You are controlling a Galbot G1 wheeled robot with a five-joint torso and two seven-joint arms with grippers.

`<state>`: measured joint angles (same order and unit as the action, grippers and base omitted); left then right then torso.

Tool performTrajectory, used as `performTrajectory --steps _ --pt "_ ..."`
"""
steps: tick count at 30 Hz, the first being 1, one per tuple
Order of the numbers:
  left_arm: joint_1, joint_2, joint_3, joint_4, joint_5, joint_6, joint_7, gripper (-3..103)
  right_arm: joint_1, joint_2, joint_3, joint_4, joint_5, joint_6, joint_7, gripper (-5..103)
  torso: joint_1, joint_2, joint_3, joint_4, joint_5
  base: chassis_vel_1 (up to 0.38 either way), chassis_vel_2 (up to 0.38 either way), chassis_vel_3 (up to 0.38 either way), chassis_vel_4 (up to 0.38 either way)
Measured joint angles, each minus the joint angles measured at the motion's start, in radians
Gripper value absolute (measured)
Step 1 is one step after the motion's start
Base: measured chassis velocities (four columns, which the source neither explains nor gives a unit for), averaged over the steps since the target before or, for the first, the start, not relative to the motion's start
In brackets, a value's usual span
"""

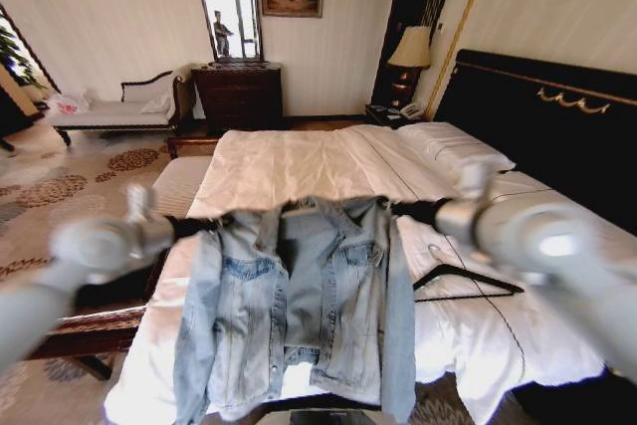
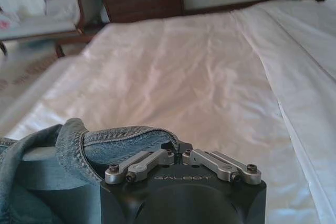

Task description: Pick up the clothes from the bed and hang them on the clothes hanger.

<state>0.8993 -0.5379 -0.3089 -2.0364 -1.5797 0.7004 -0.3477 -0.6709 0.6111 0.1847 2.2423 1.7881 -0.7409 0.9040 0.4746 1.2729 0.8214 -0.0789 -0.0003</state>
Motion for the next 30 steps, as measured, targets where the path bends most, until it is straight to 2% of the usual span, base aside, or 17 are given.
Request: performTrajectory --steps 2,4,6,7,9,10,11,14,15,16,19,20,21,25,26,27,30 --pt "-0.02 -0.062 0.044 0.045 0.058 -0.02 0.011 3 -0.002 0.045 -0.062 -0.067 -0.12 0.003 -0.053 2 0.0 0.0 0.0 -0.0002 -0.0002 0.0 0.0 0.0 0.0" --pt "-0.043 -0.115 0.064 0.099 0.107 -0.043 0.017 3 0.021 0.11 -0.14 -0.153 -0.255 0.035 -0.119 2 0.0 0.0 0.0 -0.0004 0.0005 0.0 0.0 0.0 0.0" --pt "-0.045 -0.121 0.064 0.108 0.115 -0.048 0.019 3 0.03 0.123 -0.158 -0.17 -0.276 0.042 -0.133 2 0.0 0.0 0.0 -0.0003 0.0006 0.0 0.0 0.0 0.0" --pt "-0.043 -0.132 0.052 0.138 0.138 -0.059 0.03 3 0.072 0.172 -0.225 -0.241 -0.352 0.07 -0.18 2 0.0 0.0 0.0 -0.0002 0.0 0.0 0.0 0.0 0.0" --pt "-0.039 -0.135 0.038 0.164 0.155 -0.07 0.042 3 0.106 0.207 -0.279 -0.302 -0.399 0.093 -0.211 2 0.0 0.0 0.0 0.0002 0.0005 0.0 0.0 0.0 0.0" --pt "-0.038 -0.145 0.031 0.211 0.189 -0.09 0.07 3 0.147 0.254 -0.344 -0.377 -0.444 0.119 -0.241 2 0.0 0.0 0.0 0.0007 0.0002 0.0 0.0 0.0 0.0" --pt "-0.038 -0.145 0.031 0.211 0.189 -0.09 0.07 3 0.147 0.254 -0.344 -0.377 -0.444 0.119 -0.241 2 0.0 0.0 0.0 0.0007 0.0002 0.0 0.0 0.0 0.0" --pt "-0.056 -0.175 0.04 0.3 0.25 -0.121 0.109 3 0.204 0.336 -0.429 -0.506 -0.513 0.164 -0.281 2 0.0 0.0 0.0 0.0007 0.0001 0.0 0.0 0.0 0.0" --pt "-0.069 -0.194 0.053 0.329 0.265 -0.128 0.114 3 0.218 0.367 -0.446 -0.552 -0.529 0.174 -0.282 2 -0.001 0.0 0.0 0.0006 0.0 0.0 0.0 0.0 0.0" --pt "-0.069 -0.194 0.053 0.329 0.265 -0.128 0.114 3 0.218 0.367 -0.446 -0.552 -0.529 0.174 -0.282 2 -0.001 0.0 0.0 0.0006 0.0 0.0 0.0 0.0 0.0" --pt "-0.109 -0.235 0.1 0.4 0.321 -0.153 0.148 3 0.252 0.451 -0.483 -0.678 -0.576 0.199 -0.284 2 0.0 0.0 0.0 0.0002 0.0001 0.0 0.0 0.0 0.0" --pt "-0.109 -0.235 0.1 0.4 0.321 -0.153 0.148 3 0.252 0.451 -0.483 -0.678 -0.576 0.199 -0.284 2 0.0 0.0 0.0 0.0002 0.0001 0.0 0.0 0.0 0.0" --pt "-0.142 -0.267 0.131 0.453 0.353 -0.172 0.16 3 0.268 0.496 -0.503 -0.748 -0.633 0.22 -0.299 2 0.0 0.0 0.0 0.0 0.0001 0.0 0.0 0.0 0.0" --pt "-0.21 -0.336 0.174 0.557 0.397 -0.212 0.176 3 0.292 0.607 -0.516 -0.858 -0.698 0.252 -0.301 2 0.0 0.0 0.0 0.0001 0.0 0.0 0.0 0.0 0.0" --pt "-0.21 -0.336 0.174 0.557 0.397 -0.212 0.176 3 0.292 0.607 -0.516 -0.858 -0.698 0.252 -0.301 2 0.0 0.0 0.0 0.0001 0.0 0.0 0.0 0.0 0.0" --pt "-0.248 -0.363 0.192 0.619 0.41 -0.234 0.191 3 0.3 0.65 -0.518 -0.905 -0.726 0.262 -0.297 2 0.0 0.0 0.0 0.0005 0.0 0.0 0.0 0.0 0.0" --pt "-0.284 -0.375 0.213 0.682 0.422 -0.254 0.213 3 0.307 0.68 -0.519 -0.966 -0.768 0.283 -0.308 2 0.0 0.0 0.0 0.0002 0.0 0.0 0.0 0.0 0.0"
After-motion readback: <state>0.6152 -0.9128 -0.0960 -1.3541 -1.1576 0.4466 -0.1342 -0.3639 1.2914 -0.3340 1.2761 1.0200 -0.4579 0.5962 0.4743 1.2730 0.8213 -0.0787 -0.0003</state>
